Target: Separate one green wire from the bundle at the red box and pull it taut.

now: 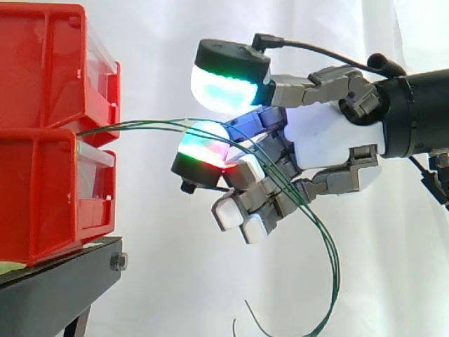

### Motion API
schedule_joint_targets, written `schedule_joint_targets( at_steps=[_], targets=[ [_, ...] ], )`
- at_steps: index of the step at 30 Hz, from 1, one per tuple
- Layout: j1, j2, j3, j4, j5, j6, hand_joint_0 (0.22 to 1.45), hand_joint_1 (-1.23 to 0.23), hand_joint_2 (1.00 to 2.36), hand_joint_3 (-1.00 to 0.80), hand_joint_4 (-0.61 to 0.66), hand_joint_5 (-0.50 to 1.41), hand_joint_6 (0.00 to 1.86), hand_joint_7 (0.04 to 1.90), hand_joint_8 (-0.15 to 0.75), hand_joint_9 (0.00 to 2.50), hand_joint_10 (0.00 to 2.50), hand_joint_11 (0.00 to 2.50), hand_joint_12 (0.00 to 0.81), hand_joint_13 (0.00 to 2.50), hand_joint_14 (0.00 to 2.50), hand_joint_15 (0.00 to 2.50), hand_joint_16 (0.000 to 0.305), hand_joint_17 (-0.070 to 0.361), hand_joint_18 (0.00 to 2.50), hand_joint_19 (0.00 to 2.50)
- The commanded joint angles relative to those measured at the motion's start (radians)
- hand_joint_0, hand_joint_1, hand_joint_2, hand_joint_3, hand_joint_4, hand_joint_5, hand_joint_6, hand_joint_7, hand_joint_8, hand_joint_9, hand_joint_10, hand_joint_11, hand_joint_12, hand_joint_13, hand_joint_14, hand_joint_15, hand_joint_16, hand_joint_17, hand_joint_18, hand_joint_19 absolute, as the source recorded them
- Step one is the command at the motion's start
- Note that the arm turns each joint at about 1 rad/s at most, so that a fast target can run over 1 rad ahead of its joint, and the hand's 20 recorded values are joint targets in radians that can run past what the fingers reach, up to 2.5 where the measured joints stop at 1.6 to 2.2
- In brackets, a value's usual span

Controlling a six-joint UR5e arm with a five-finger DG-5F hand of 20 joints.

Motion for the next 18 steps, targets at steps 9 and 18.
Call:
schedule_joint_targets(
  at_steps=[9,18],
  targets=[
    [0.0,0.0,-0.001,0.0,0.0,0.001,0.6,-0.56,1.02,-0.23,0.21,-0.19,0.88,1.17,0.355,1.1,0.02,0.94,0.356,0.98,0.02,0.44,0.049,0.111,0.93,0.48],
    [0.0,0.0,-0.001,0.003,0.0,-0.002,0.61,-0.68,1.02,-0.17,0.21,-0.2,0.91,1.09,0.357,1.06,0.02,0.95,0.353,0.97,0.01,0.44,0.05,0.113,0.94,0.47]
  ],
)
